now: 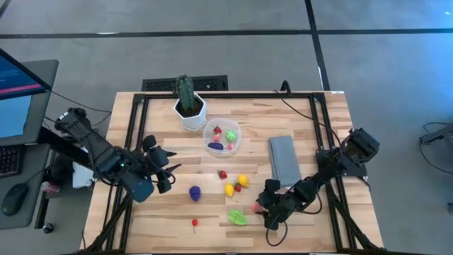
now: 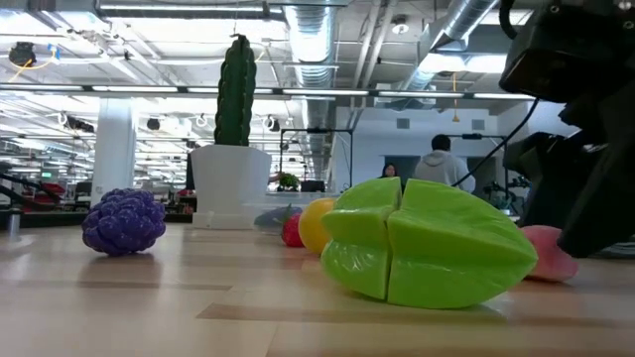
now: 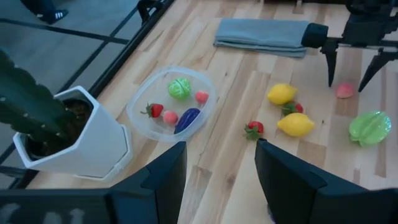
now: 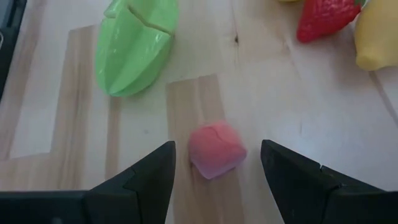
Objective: Pick and placing Produce into tupperware
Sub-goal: Put the peach into the transparent bin
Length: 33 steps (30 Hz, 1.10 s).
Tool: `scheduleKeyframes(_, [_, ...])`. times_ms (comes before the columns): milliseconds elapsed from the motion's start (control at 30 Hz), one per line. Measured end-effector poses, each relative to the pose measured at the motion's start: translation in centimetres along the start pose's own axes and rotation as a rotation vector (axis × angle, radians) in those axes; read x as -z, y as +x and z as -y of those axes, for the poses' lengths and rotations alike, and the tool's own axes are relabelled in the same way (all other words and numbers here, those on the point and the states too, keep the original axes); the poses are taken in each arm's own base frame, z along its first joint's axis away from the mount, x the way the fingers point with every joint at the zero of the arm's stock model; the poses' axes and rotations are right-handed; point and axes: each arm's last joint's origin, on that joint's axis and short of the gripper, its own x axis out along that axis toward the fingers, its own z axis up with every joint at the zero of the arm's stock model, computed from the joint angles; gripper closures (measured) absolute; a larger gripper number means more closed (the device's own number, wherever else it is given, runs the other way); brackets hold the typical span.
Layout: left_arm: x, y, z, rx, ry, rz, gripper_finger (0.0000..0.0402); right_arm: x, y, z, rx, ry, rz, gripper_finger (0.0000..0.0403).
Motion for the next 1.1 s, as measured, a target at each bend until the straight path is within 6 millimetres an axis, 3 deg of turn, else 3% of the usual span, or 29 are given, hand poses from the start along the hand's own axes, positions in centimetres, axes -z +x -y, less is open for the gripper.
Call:
scheduleKeyframes(767, [0.6,-0.5,-0.2,-0.028,-0.003,0.000,0.0221,-0.4,1.4,0.3,-0.056,-0.055,-0.027,0.0144])
scheduleKeyframes(1100, [0.7,-0.5,-0.3,-0.040,0.008,-0.009,0.0221,-0.4,1.4,0.3,-0.053,-0.052,-0.029,0.0204])
